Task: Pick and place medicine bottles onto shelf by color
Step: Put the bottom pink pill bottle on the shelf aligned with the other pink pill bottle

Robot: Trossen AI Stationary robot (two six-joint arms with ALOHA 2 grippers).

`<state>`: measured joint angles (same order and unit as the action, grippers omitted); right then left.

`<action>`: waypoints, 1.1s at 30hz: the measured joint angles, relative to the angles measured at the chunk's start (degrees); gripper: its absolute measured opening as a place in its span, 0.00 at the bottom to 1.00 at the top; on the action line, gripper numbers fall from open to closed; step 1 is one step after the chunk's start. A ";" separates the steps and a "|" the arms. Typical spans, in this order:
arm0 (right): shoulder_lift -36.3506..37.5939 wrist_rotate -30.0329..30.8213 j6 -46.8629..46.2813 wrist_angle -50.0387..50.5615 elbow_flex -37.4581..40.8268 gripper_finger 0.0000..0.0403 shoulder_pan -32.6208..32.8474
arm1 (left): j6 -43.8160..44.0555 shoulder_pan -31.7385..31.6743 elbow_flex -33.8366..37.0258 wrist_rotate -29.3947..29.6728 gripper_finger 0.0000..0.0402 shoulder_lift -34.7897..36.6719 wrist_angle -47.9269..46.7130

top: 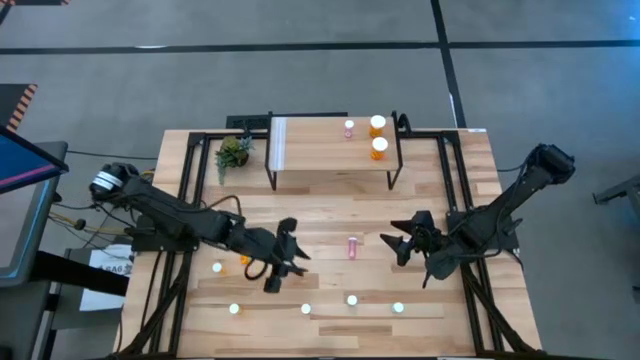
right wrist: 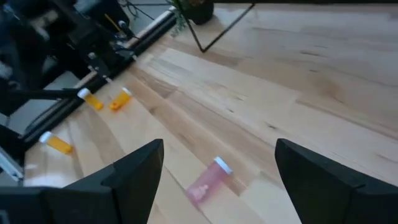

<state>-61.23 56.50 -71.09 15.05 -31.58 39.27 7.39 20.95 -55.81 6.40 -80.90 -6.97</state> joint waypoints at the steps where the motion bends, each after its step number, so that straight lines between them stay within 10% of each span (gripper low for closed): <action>1: -0.16 0.57 1.86 -1.82 0.10 0.81 0.47 | 0.75 0.70 -1.46 -0.15 0.32 -0.85 -1.78; 15: -8.99 5.71 31.81 -34.16 0.10 0.81 5.82 | 9.52 9.88 -8.49 -2.71 0.33 -12.46 -5.32; 33: -14.97 5.59 35.41 -44.02 0.08 0.81 7.96 | 13.33 9.96 -10.54 -0.87 0.56 -21.44 -6.77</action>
<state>-76.20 62.09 -35.68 -28.97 -31.51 47.22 20.73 30.92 -66.35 5.52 -102.35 -13.74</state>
